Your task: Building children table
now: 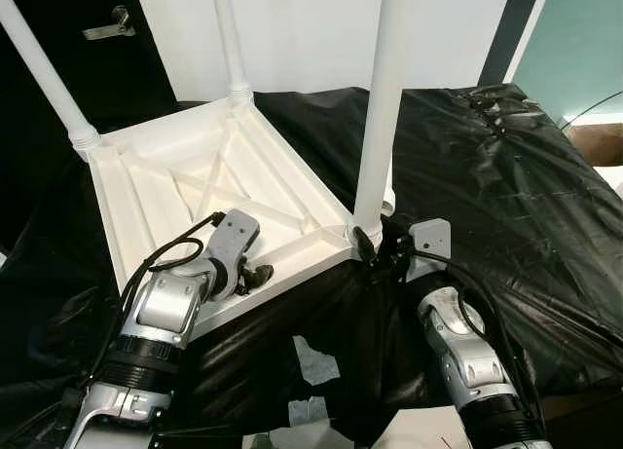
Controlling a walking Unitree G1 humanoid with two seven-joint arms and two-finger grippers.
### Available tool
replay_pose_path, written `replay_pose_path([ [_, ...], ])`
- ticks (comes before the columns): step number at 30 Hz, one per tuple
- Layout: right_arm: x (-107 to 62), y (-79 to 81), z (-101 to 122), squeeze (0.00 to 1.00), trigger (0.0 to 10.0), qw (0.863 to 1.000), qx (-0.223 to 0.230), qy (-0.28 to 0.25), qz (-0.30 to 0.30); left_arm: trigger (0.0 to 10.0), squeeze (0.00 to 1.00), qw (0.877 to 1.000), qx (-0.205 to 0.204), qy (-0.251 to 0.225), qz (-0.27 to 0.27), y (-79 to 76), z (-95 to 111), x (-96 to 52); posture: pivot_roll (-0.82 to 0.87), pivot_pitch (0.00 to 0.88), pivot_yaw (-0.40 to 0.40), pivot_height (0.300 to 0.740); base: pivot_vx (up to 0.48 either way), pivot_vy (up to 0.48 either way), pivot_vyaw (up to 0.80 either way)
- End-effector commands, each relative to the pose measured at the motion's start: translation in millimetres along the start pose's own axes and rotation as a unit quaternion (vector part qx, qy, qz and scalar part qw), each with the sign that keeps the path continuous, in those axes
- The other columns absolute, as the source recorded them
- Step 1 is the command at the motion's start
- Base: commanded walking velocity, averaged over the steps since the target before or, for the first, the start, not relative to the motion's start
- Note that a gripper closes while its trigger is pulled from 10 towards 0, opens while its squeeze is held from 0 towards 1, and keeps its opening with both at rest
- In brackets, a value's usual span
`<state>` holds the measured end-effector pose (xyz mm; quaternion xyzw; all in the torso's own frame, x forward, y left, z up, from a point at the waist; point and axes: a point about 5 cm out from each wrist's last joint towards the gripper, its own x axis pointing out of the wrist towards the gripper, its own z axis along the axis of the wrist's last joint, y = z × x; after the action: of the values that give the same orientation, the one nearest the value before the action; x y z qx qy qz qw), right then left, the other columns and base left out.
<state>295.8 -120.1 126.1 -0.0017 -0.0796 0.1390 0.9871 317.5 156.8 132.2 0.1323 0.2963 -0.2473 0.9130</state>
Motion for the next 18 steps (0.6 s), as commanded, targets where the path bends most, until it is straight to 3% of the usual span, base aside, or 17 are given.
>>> replay_pose_path([
  [1,-4.0,-6.7,-4,0.00,10.0,1.000,0.002,0.011,-0.023,0.0,0.00,0.995,-0.023,0.046,0.089,12.7,-20,1.8,0.10,0.068,0.044,0.740,0.000,0.000,0.00],
  [4,-4.3,-6.8,-4,0.00,10.0,1.000,0.002,0.010,-0.026,0.0,0.00,0.991,-0.050,0.053,0.116,16.7,-29,-2.6,0.10,0.068,0.044,0.740,0.000,0.000,0.00],
  [18,0.3,-1.9,-3,0.00,10.0,1.000,0.010,0.011,-0.016,0.0,0.00,0.971,-0.092,0.022,0.221,23.1,-31,-23.6,0.12,0.077,0.032,0.740,0.000,0.000,0.00],
])
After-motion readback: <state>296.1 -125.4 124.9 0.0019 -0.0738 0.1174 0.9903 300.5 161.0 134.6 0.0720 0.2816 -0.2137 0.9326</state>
